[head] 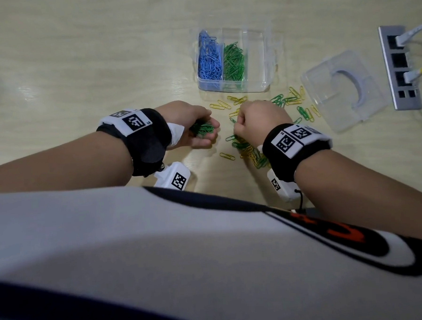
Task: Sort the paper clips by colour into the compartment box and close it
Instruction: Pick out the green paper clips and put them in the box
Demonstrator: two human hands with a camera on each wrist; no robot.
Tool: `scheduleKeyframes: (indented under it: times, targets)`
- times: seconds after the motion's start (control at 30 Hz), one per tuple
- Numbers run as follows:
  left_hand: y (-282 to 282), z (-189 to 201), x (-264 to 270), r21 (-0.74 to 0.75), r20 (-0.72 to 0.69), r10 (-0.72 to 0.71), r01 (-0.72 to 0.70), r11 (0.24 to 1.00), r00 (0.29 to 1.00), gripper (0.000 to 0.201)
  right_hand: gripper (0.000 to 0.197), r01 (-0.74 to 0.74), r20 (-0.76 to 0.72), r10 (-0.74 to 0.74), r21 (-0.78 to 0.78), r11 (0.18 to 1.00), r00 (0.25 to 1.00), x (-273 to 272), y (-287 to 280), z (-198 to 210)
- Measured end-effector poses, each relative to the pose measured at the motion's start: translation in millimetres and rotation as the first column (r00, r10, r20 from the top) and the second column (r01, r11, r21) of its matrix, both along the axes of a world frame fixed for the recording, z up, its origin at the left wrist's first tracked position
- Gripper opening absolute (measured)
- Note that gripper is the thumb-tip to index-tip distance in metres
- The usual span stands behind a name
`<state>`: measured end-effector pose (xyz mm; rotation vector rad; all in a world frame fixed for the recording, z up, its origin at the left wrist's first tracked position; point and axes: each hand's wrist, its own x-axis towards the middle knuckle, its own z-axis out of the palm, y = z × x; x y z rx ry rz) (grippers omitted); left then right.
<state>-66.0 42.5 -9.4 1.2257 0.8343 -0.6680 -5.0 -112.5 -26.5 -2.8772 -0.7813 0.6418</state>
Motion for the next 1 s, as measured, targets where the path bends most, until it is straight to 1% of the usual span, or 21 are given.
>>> scheduleKeyframes:
  times: [0.07, 0.1, 0.17, 0.2, 0.27, 0.3, 0.33, 0.37, 0.43, 0.5, 0.6, 0.7, 0.77, 0.83, 0.87, 0.9, 0.97, 1.0]
  targets:
    - [-3, 0, 1, 0.010, -0.002, -0.021, 0.021, 1.000, 1.000, 0.038, 0.010, 0.016, -0.044, -0.009, 0.172, 0.985, 0.999, -2, -2, 6]
    - [-4, 0, 2, 0.015, -0.004, -0.026, 0.026, 1.000, 1.000, 0.039, 0.010, -0.013, -0.057, 0.027, 0.242, 0.970, 0.998, -4, -2, 9]
    - [-7, 0, 3, 0.007, -0.007, -0.017, 0.017, 1.000, 1.000, 0.038, 0.014, -0.110, -0.035, 0.126, 0.293, 0.950, 0.991, -8, 0, 15]
    - [-9, 0, 3, -0.007, -0.008, -0.018, 0.018, 1.000, 1.000, 0.038, 0.016, -0.134, -0.015, 0.145, 0.302, 0.944, 0.989, -9, 0, 15]
    - [-11, 1, 4, -0.020, -0.016, -0.024, 0.024, 1.000, 1.000, 0.039, 0.016, -0.111, 0.013, 0.113, 0.324, 0.940, 0.994, -7, -1, 13]
    - [-11, 1, 5, -0.016, -0.025, -0.019, 0.018, 1.000, 1.000, 0.040, 0.016, -0.096, 0.023, 0.093, 0.308, 0.946, 0.995, -5, -3, 11]
    - [-11, 0, 5, -0.012, -0.036, -0.009, 0.009, 1.000, 0.999, 0.041, 0.015, -0.106, 0.028, 0.102, 0.257, 0.961, 0.994, -5, -5, 8]
    - [-11, 0, 5, -0.008, -0.043, 0.000, 0.000, 1.000, 0.999, 0.040, 0.014, -0.143, 0.024, 0.140, 0.172, 0.975, 0.990, -4, -8, 5]
    - [-10, -1, 5, -0.004, -0.050, 0.006, -0.006, 1.000, 0.999, 0.039, 0.015, -0.224, -0.009, 0.224, 0.025, 0.974, 0.974, -6, -11, 0]
    - [-9, -2, 5, 0.000, -0.048, 0.008, -0.008, 1.000, 0.999, 0.038, 0.014, -0.228, -0.025, 0.228, 0.011, 0.974, 0.973, -8, -11, -3]
    - [-9, -2, 5, 0.011, -0.043, 0.001, -0.001, 1.000, 0.999, 0.037, 0.005, -0.197, -0.018, 0.197, 0.028, 0.980, 0.980, -10, -7, -5]
    - [-9, -3, 5, 0.008, -0.044, -0.004, 0.004, 1.000, 0.999, 0.038, 0.006, -0.196, -0.019, 0.196, 0.007, 0.981, 0.980, -10, -7, -2]
    - [-9, -3, 5, 0.008, -0.040, -0.016, 0.016, 1.000, 0.999, 0.039, 0.004, -0.158, -0.011, 0.160, 0.094, 0.983, 0.987, -11, -9, 2]
    - [-10, -4, 5, 0.028, -0.034, -0.031, 0.032, 0.999, 0.999, 0.039, 0.002, -0.110, -0.015, 0.119, 0.275, 0.955, 0.993, -13, -9, 7]
    - [-11, -4, 5, 0.033, -0.024, -0.028, 0.029, 0.999, 0.999, 0.036, 0.002, -0.108, -0.019, 0.122, 0.346, 0.932, 0.992, -14, -7, 9]
    - [-11, -4, 4, 0.027, -0.009, -0.027, 0.027, 0.999, 1.000, 0.031, 0.004, -0.119, -0.018, 0.137, 0.384, 0.915, 0.990, -15, -4, 11]
    - [-13, -2, 4, -0.001, 0.014, -0.035, 0.035, 0.999, 0.999, 0.021, 0.010, -0.131, -0.015, 0.150, 0.406, 0.904, 0.989, -16, -1, 12]
    - [-14, -2, 4, -0.001, 0.013, -0.030, 0.030, 1.000, 0.999, 0.023, 0.011, -0.111, -0.020, 0.130, 0.406, 0.907, 0.991, -16, -2, 13]
